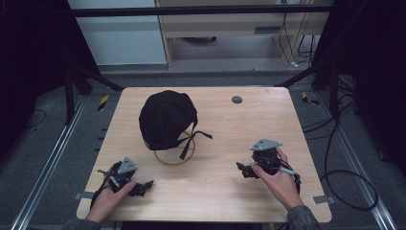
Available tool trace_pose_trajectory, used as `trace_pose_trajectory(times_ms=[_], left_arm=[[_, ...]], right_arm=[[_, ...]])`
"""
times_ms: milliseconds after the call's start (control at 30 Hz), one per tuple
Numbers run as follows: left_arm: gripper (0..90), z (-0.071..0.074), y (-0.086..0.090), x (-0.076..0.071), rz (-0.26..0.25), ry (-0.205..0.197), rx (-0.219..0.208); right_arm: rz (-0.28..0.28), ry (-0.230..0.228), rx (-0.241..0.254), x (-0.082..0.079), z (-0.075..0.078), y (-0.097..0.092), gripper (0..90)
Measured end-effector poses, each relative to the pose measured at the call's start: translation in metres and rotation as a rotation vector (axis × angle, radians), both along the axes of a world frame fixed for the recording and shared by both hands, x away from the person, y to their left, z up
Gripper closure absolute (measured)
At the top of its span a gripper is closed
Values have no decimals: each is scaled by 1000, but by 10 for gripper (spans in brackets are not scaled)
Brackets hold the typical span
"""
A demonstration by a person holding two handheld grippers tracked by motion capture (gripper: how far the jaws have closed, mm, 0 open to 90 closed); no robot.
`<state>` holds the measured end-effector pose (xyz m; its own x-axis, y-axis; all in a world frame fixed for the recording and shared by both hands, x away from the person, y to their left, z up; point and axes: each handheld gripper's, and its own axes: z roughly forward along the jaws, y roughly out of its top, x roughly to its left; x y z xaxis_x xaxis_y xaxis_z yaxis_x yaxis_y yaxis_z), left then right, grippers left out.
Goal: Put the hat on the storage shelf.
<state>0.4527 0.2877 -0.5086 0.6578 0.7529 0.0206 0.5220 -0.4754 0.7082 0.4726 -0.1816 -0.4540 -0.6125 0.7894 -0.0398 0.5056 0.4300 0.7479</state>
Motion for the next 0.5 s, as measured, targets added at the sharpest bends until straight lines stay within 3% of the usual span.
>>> trace_pose_trajectory(times_ms=[500], left_arm=[[0,0,0,0,0,0,0]], right_arm=[[-16,91,8,6,-49,18,71]])
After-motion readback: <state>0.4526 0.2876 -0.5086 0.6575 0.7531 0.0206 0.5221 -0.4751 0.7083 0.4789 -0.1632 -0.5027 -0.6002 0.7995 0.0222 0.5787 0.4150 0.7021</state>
